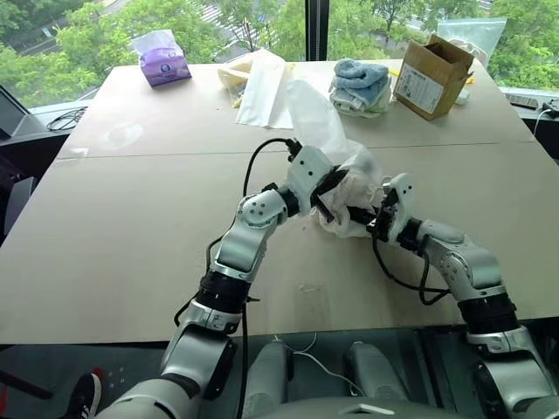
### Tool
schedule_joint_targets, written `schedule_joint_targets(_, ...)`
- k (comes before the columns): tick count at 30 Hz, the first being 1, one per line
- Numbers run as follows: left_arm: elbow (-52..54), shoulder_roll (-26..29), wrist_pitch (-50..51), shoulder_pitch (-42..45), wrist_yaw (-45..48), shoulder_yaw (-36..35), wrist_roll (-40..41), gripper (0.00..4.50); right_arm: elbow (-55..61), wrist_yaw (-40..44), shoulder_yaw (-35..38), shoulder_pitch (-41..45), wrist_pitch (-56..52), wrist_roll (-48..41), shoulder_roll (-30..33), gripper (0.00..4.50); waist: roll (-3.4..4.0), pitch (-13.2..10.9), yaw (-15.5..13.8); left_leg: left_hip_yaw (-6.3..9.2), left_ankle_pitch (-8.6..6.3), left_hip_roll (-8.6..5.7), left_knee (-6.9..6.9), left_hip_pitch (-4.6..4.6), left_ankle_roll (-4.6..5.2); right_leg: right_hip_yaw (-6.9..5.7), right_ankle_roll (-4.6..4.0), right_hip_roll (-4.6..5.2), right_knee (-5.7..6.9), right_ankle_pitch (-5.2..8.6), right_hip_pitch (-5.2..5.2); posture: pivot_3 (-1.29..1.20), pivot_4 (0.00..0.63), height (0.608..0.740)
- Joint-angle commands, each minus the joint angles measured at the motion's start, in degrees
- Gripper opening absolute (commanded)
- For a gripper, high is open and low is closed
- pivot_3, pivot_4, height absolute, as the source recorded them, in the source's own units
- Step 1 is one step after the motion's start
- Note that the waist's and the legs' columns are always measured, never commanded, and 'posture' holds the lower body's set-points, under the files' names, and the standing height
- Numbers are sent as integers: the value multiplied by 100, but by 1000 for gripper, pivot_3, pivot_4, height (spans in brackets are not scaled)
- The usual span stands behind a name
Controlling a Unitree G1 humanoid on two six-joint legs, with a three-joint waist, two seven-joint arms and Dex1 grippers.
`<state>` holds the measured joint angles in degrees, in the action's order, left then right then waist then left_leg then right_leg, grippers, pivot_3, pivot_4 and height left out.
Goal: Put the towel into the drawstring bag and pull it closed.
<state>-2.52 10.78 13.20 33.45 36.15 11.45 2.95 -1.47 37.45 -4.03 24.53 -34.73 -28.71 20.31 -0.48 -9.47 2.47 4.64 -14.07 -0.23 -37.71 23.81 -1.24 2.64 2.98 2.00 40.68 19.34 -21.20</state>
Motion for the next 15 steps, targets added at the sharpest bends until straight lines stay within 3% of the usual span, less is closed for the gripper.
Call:
schedule_joint_targets(1,502,44,-109,-114,307,80,285,0,-8,166,177,188,-168,-113,76,23,0,0,-5,1,0,0,0,0,0,-1,0,0,0,0,0,0,150,740)
schedule_joint_targets(4,840,148,4,-355,776,137,670,0,-348,-85,614,484,-162,-257,-50,23,0,0,-2,1,0,1,0,0,0,-1,0,0,0,0,0,0,150,740)
schedule_joint_targets(8,885,273,97,-463,674,72,609,0,-371,-265,1295,683,-231,-762,-265,23,0,0,-9,1,0,8,0,0,0,-1,0,0,0,0,0,0,150,740)
schedule_joint_targets(15,709,401,49,-429,580,-6,589,0,557,-131,2337,428,-810,-2860,-809,23,0,0,-4,2,-3,19,1,4,5,-3,0,1,-2,0,1,0,150,740)
